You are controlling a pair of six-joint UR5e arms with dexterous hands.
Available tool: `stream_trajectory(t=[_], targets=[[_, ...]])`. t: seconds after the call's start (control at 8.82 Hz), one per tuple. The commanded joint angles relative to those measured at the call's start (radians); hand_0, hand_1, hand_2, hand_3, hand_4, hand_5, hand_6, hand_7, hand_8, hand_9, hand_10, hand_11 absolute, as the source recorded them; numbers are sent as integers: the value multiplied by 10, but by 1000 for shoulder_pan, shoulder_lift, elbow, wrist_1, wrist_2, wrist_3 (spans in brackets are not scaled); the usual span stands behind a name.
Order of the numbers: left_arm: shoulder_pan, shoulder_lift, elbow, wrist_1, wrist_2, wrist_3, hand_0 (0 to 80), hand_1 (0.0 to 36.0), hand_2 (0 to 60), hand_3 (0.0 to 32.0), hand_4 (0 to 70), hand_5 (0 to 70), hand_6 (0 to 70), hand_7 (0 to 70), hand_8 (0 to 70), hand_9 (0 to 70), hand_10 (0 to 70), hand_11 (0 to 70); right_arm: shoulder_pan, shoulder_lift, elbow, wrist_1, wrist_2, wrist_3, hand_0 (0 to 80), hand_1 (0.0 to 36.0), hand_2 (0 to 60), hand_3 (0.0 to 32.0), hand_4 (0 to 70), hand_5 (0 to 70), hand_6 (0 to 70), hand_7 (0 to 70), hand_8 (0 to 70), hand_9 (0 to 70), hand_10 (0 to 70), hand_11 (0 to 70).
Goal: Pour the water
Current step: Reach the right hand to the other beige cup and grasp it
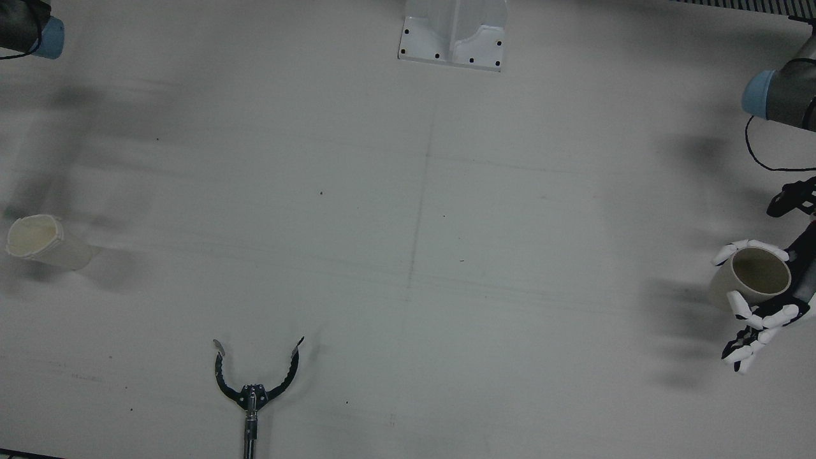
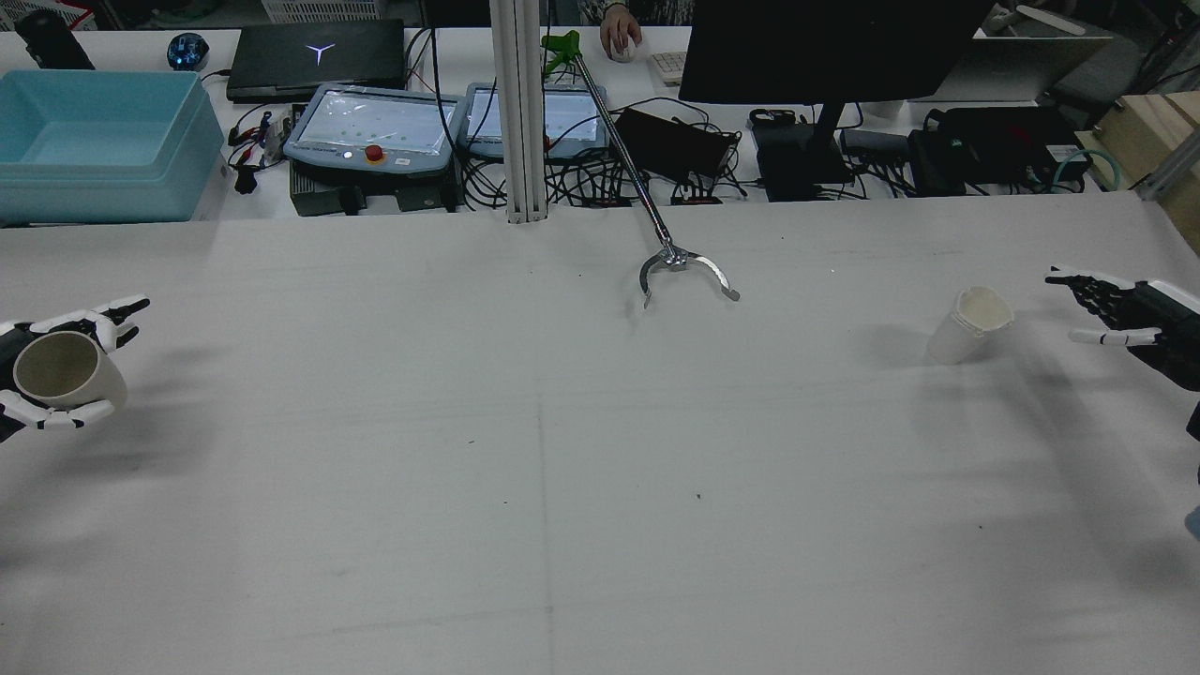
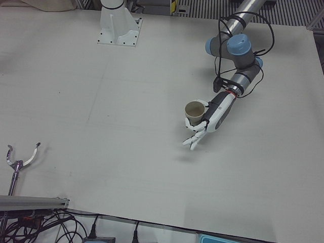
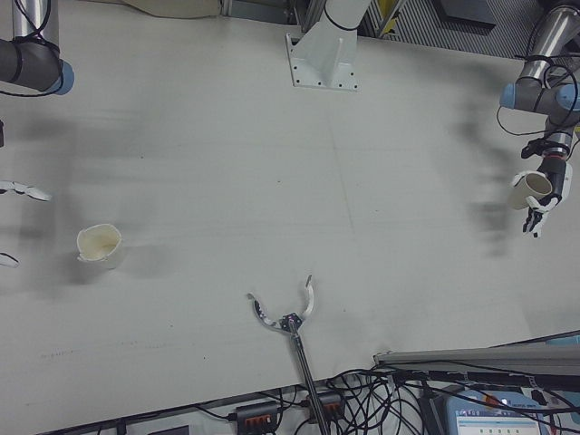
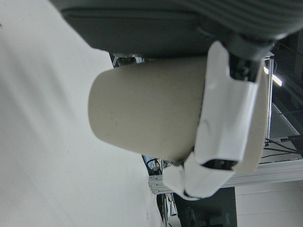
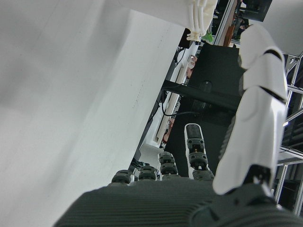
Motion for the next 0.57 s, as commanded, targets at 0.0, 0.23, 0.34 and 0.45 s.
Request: stream_trajectory(t=[0.0, 0.23, 0.34, 0.45], targets=[[0, 17, 0, -25, -27, -2, 720, 360, 600, 0, 607, 700, 55, 141, 9, 35, 39, 85, -35, 12, -6, -37, -1, -115, 521, 218, 181, 0, 67, 229, 63, 111, 10, 38, 0, 0], [2, 17, 0, -36, -28, -2, 712, 360, 600, 0, 602, 700, 55, 140, 9, 35, 40, 87, -42, 14, -6, -41, 4, -141, 517, 215, 163, 0, 48, 229, 55, 109, 10, 41, 0, 0], [2, 17, 5, -43, -40, -2, 718, 360, 600, 0, 605, 700, 57, 141, 10, 36, 41, 88, -40, 32, -8, -48, 5, -157, 517, 212, 166, 0, 55, 233, 58, 114, 10, 41, 0, 0], [2, 19, 8, -46, -42, -2, 704, 360, 600, 0, 608, 700, 58, 142, 10, 36, 41, 88, -43, 61, -8, -95, 7, -177, 517, 214, 173, 0, 78, 239, 66, 121, 11, 41, 0, 0]])
